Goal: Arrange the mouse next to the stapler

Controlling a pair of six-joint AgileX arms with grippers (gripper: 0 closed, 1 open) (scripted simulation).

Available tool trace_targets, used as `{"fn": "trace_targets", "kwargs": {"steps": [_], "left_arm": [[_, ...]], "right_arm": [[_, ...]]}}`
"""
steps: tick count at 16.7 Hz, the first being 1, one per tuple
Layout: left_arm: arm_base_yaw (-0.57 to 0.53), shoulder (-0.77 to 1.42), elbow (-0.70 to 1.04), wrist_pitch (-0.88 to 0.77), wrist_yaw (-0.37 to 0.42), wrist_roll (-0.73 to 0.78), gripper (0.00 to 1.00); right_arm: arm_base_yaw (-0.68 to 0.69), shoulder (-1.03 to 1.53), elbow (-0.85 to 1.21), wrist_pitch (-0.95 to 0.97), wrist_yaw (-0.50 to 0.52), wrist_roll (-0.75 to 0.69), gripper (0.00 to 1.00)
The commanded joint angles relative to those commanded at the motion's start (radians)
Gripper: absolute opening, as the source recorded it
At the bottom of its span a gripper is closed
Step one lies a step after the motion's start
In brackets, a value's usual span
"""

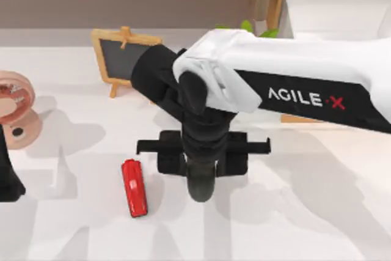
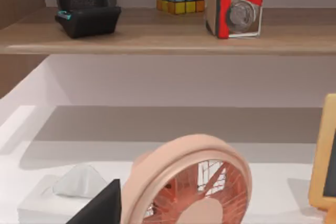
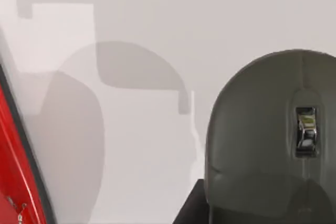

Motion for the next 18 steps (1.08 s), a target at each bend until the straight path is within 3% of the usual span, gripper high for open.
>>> {"fn": "trace_targets", "kwargs": {"steps": [18], "left_arm": [[0.0, 0.0, 0.0, 0.0, 0.0, 0.0, 1.0]], "right_arm": [[-0.002, -0.018, 0.018, 0.025, 0.001, 0.002, 0.0]]}}
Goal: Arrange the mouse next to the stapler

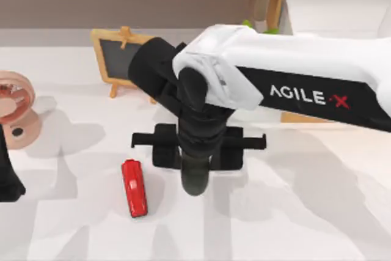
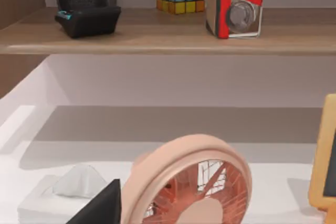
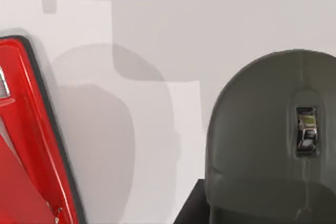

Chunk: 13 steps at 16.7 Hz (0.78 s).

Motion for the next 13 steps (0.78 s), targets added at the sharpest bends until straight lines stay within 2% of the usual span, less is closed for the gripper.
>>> {"fn": "trace_targets", "kwargs": {"steps": [13], "left_arm": [[0.0, 0.0, 0.0, 0.0, 0.0, 0.0, 1.0]], "right_arm": [[0.0, 0.039, -0.045, 0.024, -0.001, -0.004, 0.0]]}}
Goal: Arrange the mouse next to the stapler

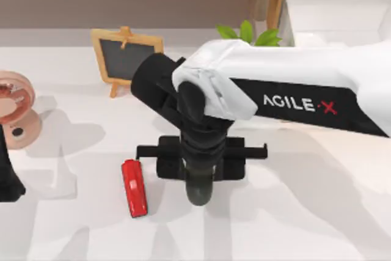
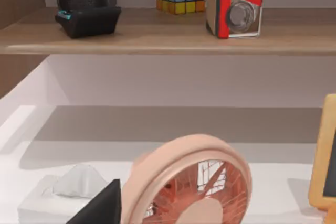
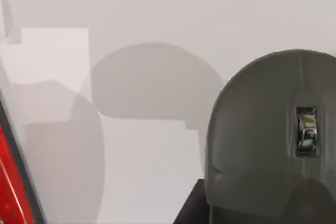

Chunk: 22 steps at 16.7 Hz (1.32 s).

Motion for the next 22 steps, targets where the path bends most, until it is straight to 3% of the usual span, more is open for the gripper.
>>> {"fn": "trace_targets", "kwargs": {"steps": [4, 17, 22], "left_arm": [[0.0, 0.0, 0.0, 0.0, 0.0, 0.0, 1.0], [0.0, 0.0, 0.0, 0.0, 0.0, 0.0, 1.0], [0.0, 0.0, 0.0, 0.0, 0.0, 0.0, 1.0]], "right_arm": [[0.0, 0.0, 0.0, 0.0, 0.0, 0.0, 0.0], [0.0, 0.0, 0.0, 0.0, 0.0, 0.0, 0.98], [0.0, 0.0, 0.0, 0.0, 0.0, 0.0, 1.0]]}}
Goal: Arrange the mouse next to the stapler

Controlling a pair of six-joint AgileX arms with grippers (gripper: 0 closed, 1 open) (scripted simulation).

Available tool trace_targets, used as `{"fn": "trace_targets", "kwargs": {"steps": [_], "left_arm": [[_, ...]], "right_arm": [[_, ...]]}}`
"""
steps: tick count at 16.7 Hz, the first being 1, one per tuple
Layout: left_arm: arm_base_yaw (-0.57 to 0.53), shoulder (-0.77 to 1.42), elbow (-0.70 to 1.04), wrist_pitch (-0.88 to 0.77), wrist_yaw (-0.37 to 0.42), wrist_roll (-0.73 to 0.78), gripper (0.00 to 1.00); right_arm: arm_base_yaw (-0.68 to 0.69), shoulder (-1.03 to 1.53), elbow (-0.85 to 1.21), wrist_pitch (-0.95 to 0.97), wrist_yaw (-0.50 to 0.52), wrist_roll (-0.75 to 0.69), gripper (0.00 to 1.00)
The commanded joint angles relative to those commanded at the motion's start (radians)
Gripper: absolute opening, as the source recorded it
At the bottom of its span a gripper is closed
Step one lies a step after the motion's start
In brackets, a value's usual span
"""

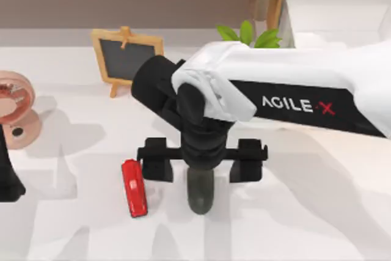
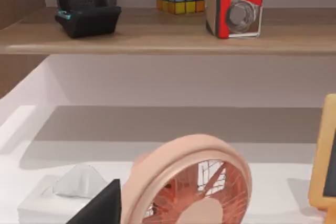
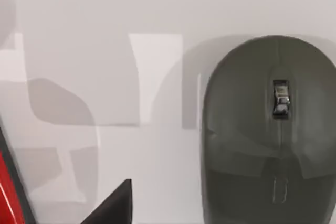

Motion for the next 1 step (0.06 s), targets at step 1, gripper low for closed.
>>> {"fn": "trace_targets", "kwargs": {"steps": [1], "left_arm": [[0.0, 0.0, 0.0, 0.0, 0.0, 0.0, 1.0]], "right_arm": [[0.0, 0.0, 0.0, 0.0, 0.0, 0.0, 1.0]]}}
